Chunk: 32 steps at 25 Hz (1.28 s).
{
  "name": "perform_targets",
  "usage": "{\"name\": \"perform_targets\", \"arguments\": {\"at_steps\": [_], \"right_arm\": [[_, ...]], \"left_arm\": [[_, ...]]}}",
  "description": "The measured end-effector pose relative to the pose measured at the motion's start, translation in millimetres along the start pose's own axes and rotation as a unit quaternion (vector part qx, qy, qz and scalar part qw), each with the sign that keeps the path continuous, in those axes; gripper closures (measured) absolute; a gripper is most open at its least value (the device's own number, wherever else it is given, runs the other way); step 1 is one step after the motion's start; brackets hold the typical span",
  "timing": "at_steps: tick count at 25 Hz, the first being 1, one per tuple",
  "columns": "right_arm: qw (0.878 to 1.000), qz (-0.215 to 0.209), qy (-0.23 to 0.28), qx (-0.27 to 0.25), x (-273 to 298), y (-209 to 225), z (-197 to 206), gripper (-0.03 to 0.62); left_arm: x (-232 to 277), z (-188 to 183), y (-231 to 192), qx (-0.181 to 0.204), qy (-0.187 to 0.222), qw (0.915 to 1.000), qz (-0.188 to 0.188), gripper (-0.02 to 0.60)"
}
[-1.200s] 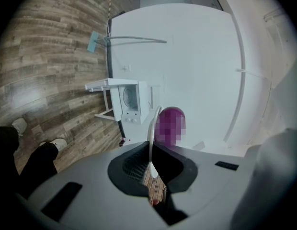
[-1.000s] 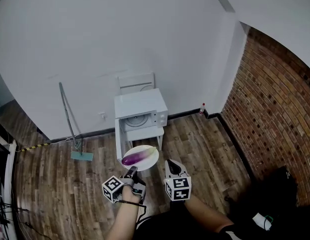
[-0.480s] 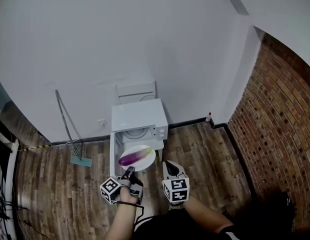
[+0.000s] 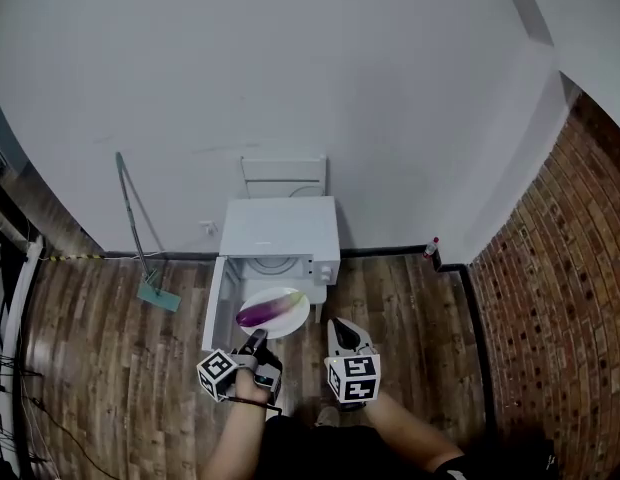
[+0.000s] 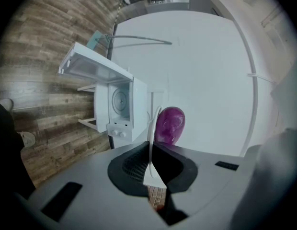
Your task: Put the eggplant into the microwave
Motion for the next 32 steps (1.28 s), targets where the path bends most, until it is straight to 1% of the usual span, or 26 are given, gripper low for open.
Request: {"name": "perform_targets", "arguments": {"at_steps": [5, 10, 13, 15, 17, 21, 25, 29, 32], "right_arm": [[1.000, -0.024, -0.001, 0.002, 18.0, 9.2, -4.4, 0.582], [0.999, -0.039, -0.020, 0.000, 41.8, 16.3, 1.2, 0.582], [0.998, -0.046, -0.032, 0.001, 63.4, 21.9, 10.0, 0.582], [0.998, -0.052, -0.033, 0.001, 77.0, 24.2, 22.4, 0.582], [0.998, -0.056, -0.033, -0.001, 95.2, 29.5, 38.0, 0.582], [0.998, -0.060, -0.033, 0.002, 140.8, 44.7, 80.2, 0.582], [0.998, -0.059, -0.022, 0.011, 192.3, 66.4, 137.2, 0.582], [0.998, -0.060, -0.012, 0.018, 241.7, 91.6, 199.9, 0.582], [0.998, -0.064, -0.001, 0.023, 274.4, 107.5, 239.0, 0.582]], "left_arm": [[19.7, -6.4, -14.5, -0.016, 0.009, 0.9995, -0.025, 0.565], [44.4, -26.5, -27.6, -0.006, 0.021, 0.9991, -0.038, 0.565], [64.7, -39.1, -44.7, -0.011, 0.026, 0.9987, -0.042, 0.565], [77.8, -46.3, -60.6, -0.006, 0.024, 0.9987, -0.045, 0.565], [96.6, -54.0, -78.2, 0.001, 0.025, 0.9987, -0.044, 0.565], [141.9, -72.5, -124.4, -0.004, 0.034, 0.9989, -0.031, 0.565], [188.5, -90.7, -176.2, 0.001, 0.035, 0.9992, -0.018, 0.565], [231.2, -107.8, -226.5, -0.012, 0.040, 0.9991, 0.002, 0.565], [261.8, -118.5, -244.5, 0.009, 0.033, 0.9993, 0.013, 0.565]]}}
Point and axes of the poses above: the fingertips, and each gripper's own axes: x forward along the fingers, y to its right, z out of its underside, the point moved 6 cm from there along -x, backward along the fingers, and after that the axes turned 7 degrees about x, right-handed, at the moved point
